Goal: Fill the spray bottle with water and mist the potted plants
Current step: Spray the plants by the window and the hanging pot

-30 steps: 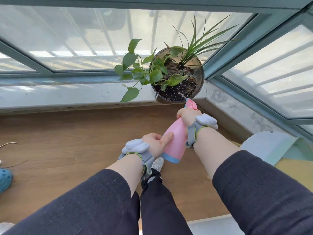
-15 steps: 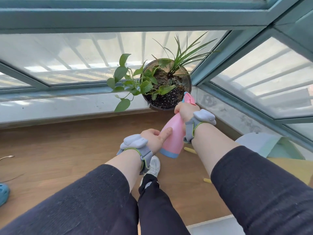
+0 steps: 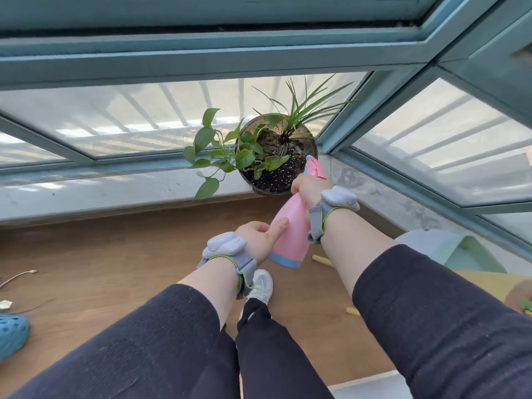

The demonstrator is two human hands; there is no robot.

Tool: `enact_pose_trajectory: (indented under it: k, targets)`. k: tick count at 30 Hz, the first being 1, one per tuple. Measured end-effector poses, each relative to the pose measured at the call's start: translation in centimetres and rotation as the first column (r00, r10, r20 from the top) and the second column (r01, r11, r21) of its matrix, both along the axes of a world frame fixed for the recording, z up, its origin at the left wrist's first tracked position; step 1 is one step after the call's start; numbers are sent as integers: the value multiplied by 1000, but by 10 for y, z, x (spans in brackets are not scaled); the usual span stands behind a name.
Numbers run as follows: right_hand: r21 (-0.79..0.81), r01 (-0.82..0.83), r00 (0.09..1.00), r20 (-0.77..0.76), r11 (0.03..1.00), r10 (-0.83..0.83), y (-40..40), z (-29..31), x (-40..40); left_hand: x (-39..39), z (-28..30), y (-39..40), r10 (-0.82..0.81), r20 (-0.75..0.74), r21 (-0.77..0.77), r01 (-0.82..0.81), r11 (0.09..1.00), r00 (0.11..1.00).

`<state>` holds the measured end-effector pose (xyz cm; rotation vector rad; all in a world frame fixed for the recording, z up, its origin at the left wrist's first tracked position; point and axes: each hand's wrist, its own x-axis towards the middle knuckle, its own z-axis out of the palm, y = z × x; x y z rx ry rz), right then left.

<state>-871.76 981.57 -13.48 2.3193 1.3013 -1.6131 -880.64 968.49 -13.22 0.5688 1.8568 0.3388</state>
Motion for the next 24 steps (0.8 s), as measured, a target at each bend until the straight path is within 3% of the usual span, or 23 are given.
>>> enact_pose_trajectory:
  k: [3, 7, 10, 14, 19, 24]
  targets:
    - [-7, -65, 996, 53, 998, 65, -3, 10, -1, 3, 7, -3, 10, 16, -9, -10, 1000, 1000]
    - [-26, -42, 999, 5, 999, 42, -4, 7, 5, 8, 12, -7, 18, 10, -14, -18, 1000, 1000]
    - [43, -265, 964, 31, 963, 264, -8, 11, 7, 10, 13, -10, 9, 8, -27, -9, 1000, 1000]
    - [-19, -318, 945, 76, 948, 318, -10, 16, 11, 12, 18, -14, 15, 23, -19, -15, 1000, 1000]
    - [47, -10, 1000, 20, 999, 9, -24, 28, 15, 14, 26, -19, 28, 29, -17, -27, 999, 999]
    - [106, 44, 998, -49, 993, -39, -38, 39, 17, 9, 31, -28, 13, 47, 7, -13, 1000, 999]
